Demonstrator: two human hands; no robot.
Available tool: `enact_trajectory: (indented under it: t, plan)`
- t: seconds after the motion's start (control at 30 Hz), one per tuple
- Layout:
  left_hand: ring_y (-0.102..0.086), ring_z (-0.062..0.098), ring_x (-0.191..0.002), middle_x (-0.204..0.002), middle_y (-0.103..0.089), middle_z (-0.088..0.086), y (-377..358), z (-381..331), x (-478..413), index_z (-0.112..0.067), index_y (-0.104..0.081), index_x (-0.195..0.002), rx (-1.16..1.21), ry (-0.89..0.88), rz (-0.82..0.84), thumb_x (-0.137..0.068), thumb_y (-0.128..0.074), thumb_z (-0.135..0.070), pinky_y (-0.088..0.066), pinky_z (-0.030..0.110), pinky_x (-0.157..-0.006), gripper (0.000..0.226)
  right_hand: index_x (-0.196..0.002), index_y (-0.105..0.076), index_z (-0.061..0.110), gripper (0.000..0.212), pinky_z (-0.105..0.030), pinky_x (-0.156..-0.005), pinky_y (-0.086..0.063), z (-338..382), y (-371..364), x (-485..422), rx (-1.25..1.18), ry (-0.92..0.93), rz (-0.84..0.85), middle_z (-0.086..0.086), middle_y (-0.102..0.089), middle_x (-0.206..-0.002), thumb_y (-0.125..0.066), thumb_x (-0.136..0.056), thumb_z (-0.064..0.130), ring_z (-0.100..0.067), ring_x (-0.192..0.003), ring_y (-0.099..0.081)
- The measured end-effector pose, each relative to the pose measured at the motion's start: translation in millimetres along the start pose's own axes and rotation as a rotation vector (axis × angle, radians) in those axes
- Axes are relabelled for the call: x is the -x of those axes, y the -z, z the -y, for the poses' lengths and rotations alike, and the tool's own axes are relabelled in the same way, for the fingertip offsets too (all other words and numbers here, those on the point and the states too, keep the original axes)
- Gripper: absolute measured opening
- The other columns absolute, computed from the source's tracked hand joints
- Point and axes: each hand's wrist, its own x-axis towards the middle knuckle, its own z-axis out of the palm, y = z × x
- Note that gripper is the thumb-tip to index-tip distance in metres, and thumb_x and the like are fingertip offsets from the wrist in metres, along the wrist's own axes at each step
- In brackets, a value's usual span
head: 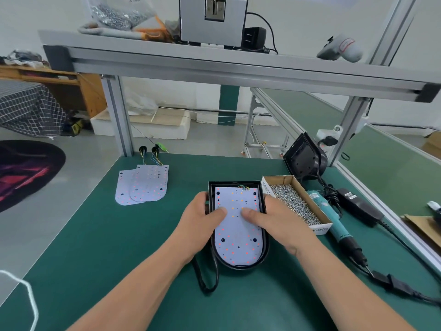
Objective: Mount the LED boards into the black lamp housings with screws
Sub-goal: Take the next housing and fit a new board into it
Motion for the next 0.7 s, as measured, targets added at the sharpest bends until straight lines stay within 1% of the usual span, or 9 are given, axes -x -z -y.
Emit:
enact_trajectory:
  t: [0.13, 0.2, 0.27, 0.33, 0.37, 0.43, 0.5, 0.57, 0.7]
  plan:
    - [-0.074, 0.012, -0.102, -0.109, -0.077, -0.009, 0.8, -2.9, 0.0, -0.027, -0.064, -0.116, -0.029, 0.011, 0.021, -0.08, -0.066, -0.036, -0.059, 0.038, -0.093, 0.037, -0.128, -0.062, 0.028, 0.028, -0.037, -0.104, -0.053, 3.4, -1.6, 2.0, 0.051, 0.069, -0.105, 0.014, -0.073, -0.123, -0.068, -0.102, 0.02, -0.007, -0.117, -0.067]
    - [-0.073, 0.017, -0.104, -0.11, -0.077, -0.005, 0.3, -4.3, -0.6, -0.025, -0.065, -0.116, -0.037, 0.01, 0.031, -0.08, -0.065, -0.036, -0.059, 0.041, -0.095, 0.037, -0.132, -0.057, 0.032, 0.033, -0.039, -0.107, -0.05, 4.7, -0.1, 1.7, 0.14, 0.093, -0.128, 0.018, -0.069, -0.126, -0.068, -0.101, 0.024, -0.004, -0.119, -0.064]
    - [-0.072, 0.023, -0.103, -0.108, -0.076, -0.002, -0.3, -5.3, -1.1, -0.022, -0.066, -0.111, -0.038, 0.008, 0.029, -0.081, -0.064, -0.038, -0.058, 0.042, -0.094, 0.034, -0.133, -0.055, 0.035, 0.037, -0.042, -0.11, -0.048, 5.3, 3.6, 1.9, 0.15, 0.077, -0.103, 0.019, -0.068, -0.128, -0.069, -0.1, 0.026, -0.004, -0.122, -0.062]
    - [-0.07, 0.023, -0.098, -0.102, -0.075, -0.006, -1.2, -5.5, -1.1, -0.024, -0.068, -0.106, -0.036, -0.001, 0.011, -0.085, -0.064, -0.045, -0.056, 0.038, -0.091, 0.03, -0.13, -0.057, 0.036, 0.037, -0.044, -0.111, -0.049, 5.9, 8.0, 3.0, 0.121, 0.047, -0.057, 0.019, -0.07, -0.126, -0.072, -0.096, 0.031, -0.004, -0.12, -0.064]
    - [-0.069, 0.021, -0.099, -0.104, -0.075, -0.008, -1.5, -4.8, -2.0, -0.026, -0.068, -0.108, -0.044, -0.006, -0.002, -0.09, -0.064, -0.045, -0.055, 0.037, -0.092, 0.027, -0.128, -0.059, 0.035, 0.038, -0.045, -0.11, -0.05, 6.5, 9.7, 3.9, 0.122, 0.043, -0.037, 0.019, -0.071, -0.124, -0.073, -0.093, 0.035, -0.005, -0.119, -0.065]
    - [-0.068, 0.018, -0.101, -0.106, -0.074, -0.01, -1.2, -2.3, -4.0, -0.03, -0.067, -0.112, -0.084, -0.018, -0.021, -0.099, -0.063, -0.034, -0.054, 0.036, -0.092, 0.014, -0.125, -0.06, 0.035, 0.04, -0.046, -0.108, -0.051, 7.1, 11.1, 5.6, 0.116, 0.047, -0.007, 0.017, -0.073, -0.122, -0.073, -0.087, 0.039, -0.007, -0.118, -0.067]
    - [-0.068, 0.02, -0.104, -0.109, -0.074, -0.008, 0.0, -0.9, -5.4, -0.029, -0.066, -0.112, -0.102, -0.015, -0.013, -0.102, -0.061, -0.024, -0.055, 0.04, -0.095, 0.012, -0.127, -0.06, 0.035, 0.039, -0.047, -0.109, -0.051, 6.9, 11.0, 5.6, 0.074, 0.052, -0.002, 0.016, -0.074, -0.123, -0.073, -0.09, 0.034, -0.009, -0.118, -0.068]
    - [-0.068, 0.02, -0.106, -0.11, -0.074, -0.006, 1.5, -0.3, -5.0, -0.028, -0.065, -0.113, -0.102, -0.009, -0.001, -0.102, -0.06, -0.021, -0.056, 0.042, -0.098, 0.014, -0.127, -0.061, 0.037, 0.036, -0.045, -0.108, -0.051, 6.0, 9.7, 5.6, 0.044, 0.058, -0.016, 0.017, -0.074, -0.123, -0.072, -0.094, 0.03, -0.007, -0.118, -0.068]
    - [-0.066, 0.017, -0.113, -0.115, -0.072, -0.009, 2.6, -1.1, -3.8, -0.03, -0.062, -0.116, -0.135, -0.016, 0.027, -0.104, -0.055, -0.021, -0.054, 0.042, -0.102, 0.017, -0.124, -0.063, 0.037, 0.03, -0.039, -0.103, -0.053, 7.1, 4.8, 6.0, 0.056, 0.073, -0.104, 0.021, -0.074, -0.118, -0.072, -0.097, 0.025, -0.001, -0.111, -0.068]
